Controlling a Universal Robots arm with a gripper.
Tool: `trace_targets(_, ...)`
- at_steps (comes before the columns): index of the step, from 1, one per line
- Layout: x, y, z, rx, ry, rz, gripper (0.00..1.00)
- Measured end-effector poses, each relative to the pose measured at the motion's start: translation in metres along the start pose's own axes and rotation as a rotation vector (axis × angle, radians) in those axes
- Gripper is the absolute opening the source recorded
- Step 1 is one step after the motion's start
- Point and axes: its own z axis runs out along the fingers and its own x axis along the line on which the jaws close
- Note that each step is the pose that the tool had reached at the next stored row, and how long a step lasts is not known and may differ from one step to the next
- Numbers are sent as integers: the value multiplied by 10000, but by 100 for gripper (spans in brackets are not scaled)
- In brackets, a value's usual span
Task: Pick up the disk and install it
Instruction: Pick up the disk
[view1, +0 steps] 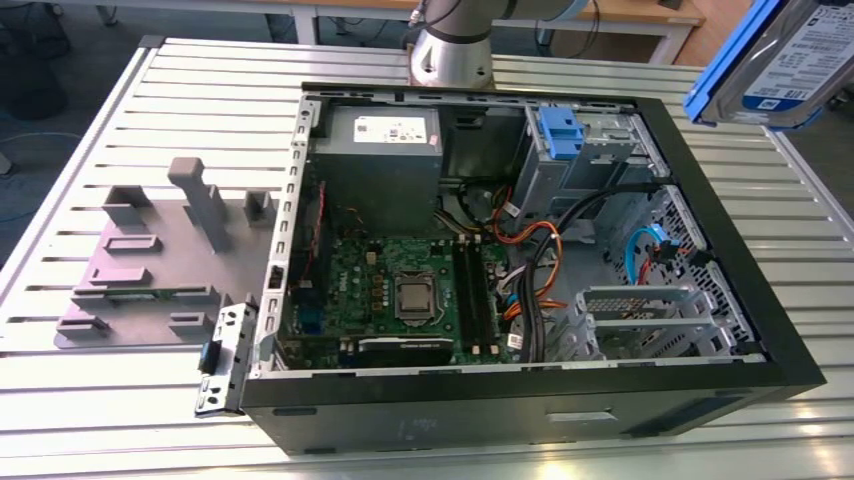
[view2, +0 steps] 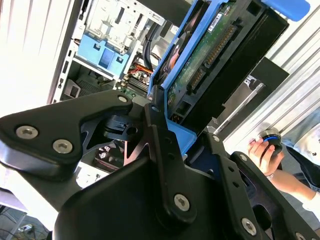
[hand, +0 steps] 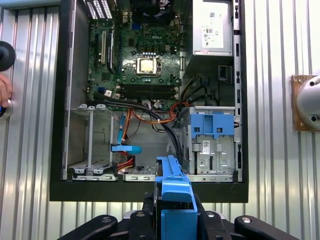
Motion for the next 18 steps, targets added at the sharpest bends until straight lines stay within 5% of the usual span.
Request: trace_targets(18,48,-1,6,0,0,0,37)
